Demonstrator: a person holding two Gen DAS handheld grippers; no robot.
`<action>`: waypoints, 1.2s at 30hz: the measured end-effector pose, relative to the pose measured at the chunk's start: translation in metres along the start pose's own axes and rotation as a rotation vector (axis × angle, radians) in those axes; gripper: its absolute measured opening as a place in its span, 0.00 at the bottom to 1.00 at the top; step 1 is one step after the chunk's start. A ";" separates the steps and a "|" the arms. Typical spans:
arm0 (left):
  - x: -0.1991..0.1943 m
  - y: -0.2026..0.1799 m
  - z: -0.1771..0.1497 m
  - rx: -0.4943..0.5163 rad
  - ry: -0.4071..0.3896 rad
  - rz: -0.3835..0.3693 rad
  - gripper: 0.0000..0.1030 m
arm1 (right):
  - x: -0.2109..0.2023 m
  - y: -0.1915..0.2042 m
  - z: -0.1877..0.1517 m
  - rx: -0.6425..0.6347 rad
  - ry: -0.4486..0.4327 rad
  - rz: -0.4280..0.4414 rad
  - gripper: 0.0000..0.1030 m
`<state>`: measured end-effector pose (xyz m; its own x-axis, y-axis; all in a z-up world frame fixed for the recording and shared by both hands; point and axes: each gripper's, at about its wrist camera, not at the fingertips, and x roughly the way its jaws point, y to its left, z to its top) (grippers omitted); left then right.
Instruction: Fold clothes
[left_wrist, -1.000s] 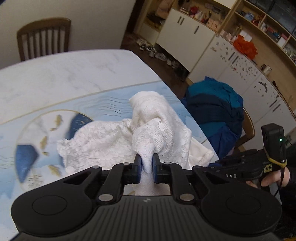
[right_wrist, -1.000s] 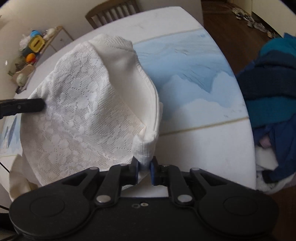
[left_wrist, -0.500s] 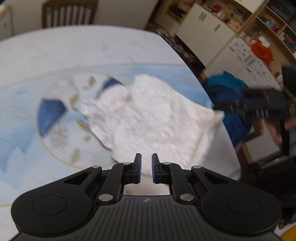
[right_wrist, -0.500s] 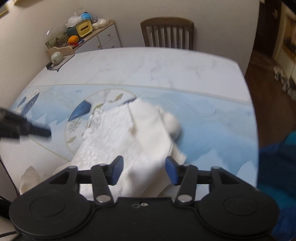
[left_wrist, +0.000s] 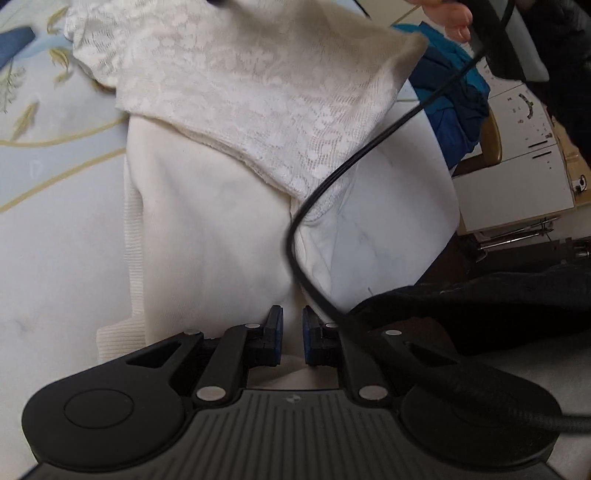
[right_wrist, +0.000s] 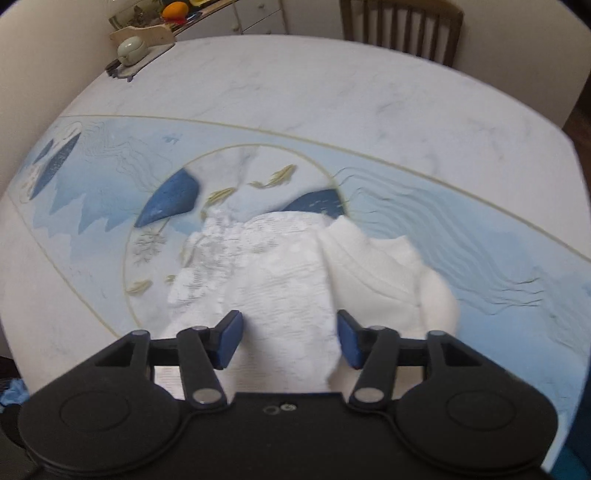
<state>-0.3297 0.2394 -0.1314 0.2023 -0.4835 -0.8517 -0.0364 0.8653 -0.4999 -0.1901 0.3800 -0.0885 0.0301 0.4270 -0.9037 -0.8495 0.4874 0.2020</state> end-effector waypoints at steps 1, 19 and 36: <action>-0.006 0.001 0.000 0.004 -0.015 -0.002 0.09 | -0.004 0.002 -0.001 -0.004 -0.001 0.017 1.00; -0.104 0.016 0.091 -0.070 -0.335 0.004 0.70 | -0.087 0.032 -0.068 -0.116 -0.134 0.349 1.00; -0.037 -0.038 0.146 0.172 -0.156 0.323 0.43 | -0.047 0.051 -0.087 -0.101 -0.064 0.259 0.60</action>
<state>-0.1927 0.2434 -0.0577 0.3538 -0.1686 -0.9200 0.0392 0.9854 -0.1655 -0.2807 0.3186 -0.0681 -0.1649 0.5762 -0.8005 -0.8812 0.2785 0.3820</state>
